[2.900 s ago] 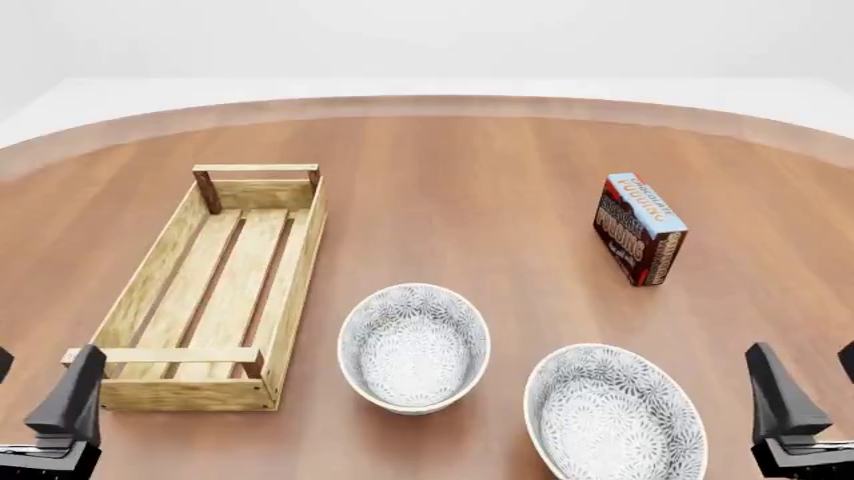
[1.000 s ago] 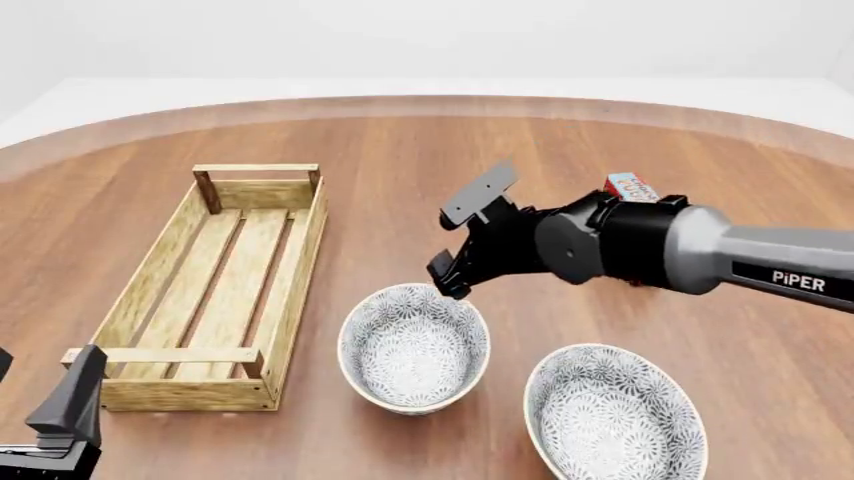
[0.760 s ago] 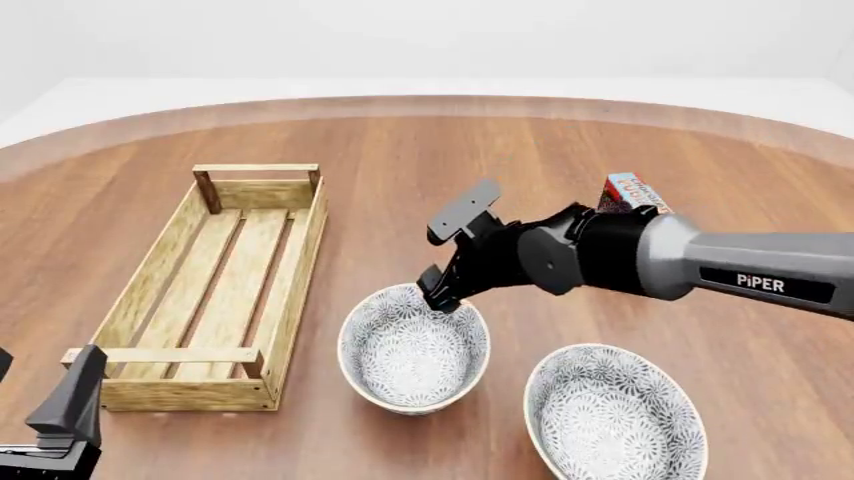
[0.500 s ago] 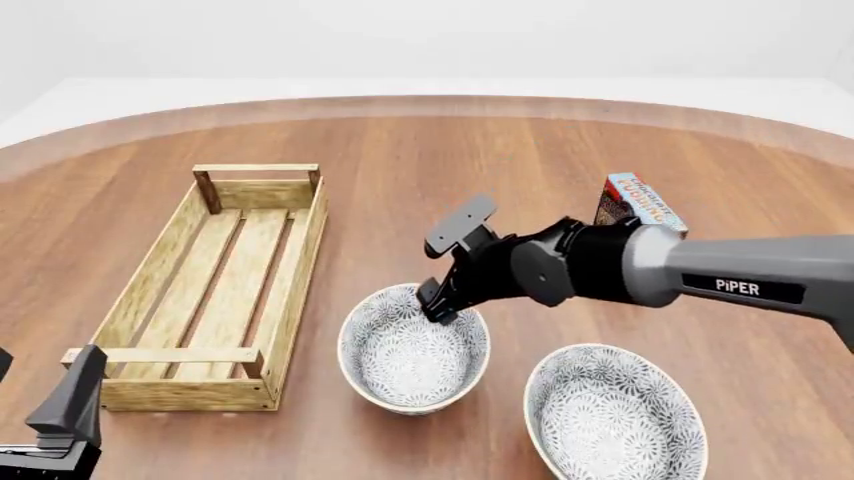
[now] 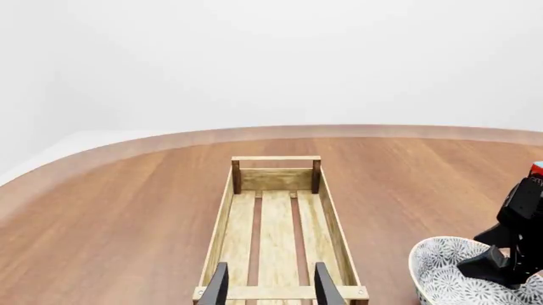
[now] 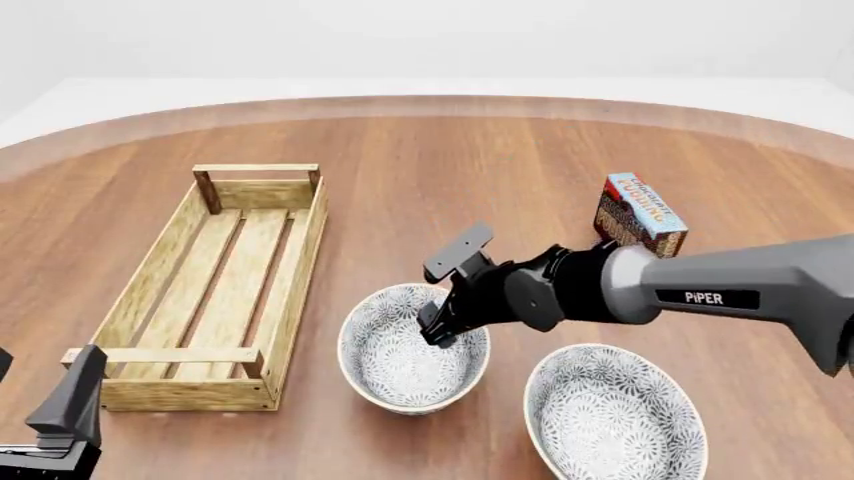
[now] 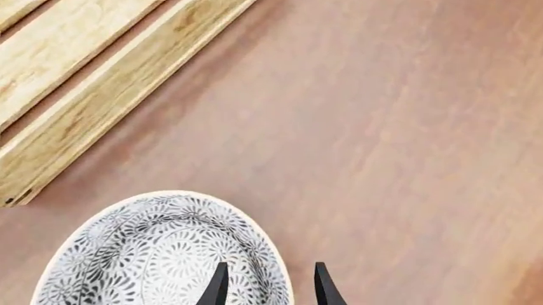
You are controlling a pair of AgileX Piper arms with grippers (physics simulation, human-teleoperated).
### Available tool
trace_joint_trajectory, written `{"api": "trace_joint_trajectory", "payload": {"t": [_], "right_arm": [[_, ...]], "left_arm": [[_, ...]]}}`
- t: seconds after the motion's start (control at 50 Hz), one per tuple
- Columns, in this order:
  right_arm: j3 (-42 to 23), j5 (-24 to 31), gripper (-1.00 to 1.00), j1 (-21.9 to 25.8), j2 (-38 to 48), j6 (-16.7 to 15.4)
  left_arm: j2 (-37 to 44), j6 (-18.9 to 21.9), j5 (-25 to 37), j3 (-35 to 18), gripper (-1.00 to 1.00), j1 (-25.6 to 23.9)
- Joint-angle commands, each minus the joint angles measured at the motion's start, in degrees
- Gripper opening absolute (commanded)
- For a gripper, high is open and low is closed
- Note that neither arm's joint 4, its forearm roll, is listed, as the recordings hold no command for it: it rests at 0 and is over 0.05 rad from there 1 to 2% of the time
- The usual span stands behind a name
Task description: Stack the left bowl on the right bowl and place them in the tray.
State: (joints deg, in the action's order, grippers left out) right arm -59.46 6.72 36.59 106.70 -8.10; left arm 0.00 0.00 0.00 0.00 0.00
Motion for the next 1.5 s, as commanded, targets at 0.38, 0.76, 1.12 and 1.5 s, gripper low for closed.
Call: {"api": "trace_joint_trajectory", "payload": {"t": [0.38,0.76,1.12,1.5], "right_arm": [[1.59,-2.57,1.0,0.41,2.25,1.66],[1.61,-2.74,-1.0,0.73,2.5,1.4],[1.77,1.15,-1.0,0.37,-8.89,-0.12],[0.1,4.6,-1.0,-2.7,-21.83,-1.05]], "left_arm": [[0.0,0.0,0.0,0.0,1.0,0.0],[0.0,0.0,0.0,0.0,1.0,0.0],[0.0,0.0,0.0,0.0,1.0,0.0],[0.0,0.0,0.0,0.0,1.0,0.0]]}}
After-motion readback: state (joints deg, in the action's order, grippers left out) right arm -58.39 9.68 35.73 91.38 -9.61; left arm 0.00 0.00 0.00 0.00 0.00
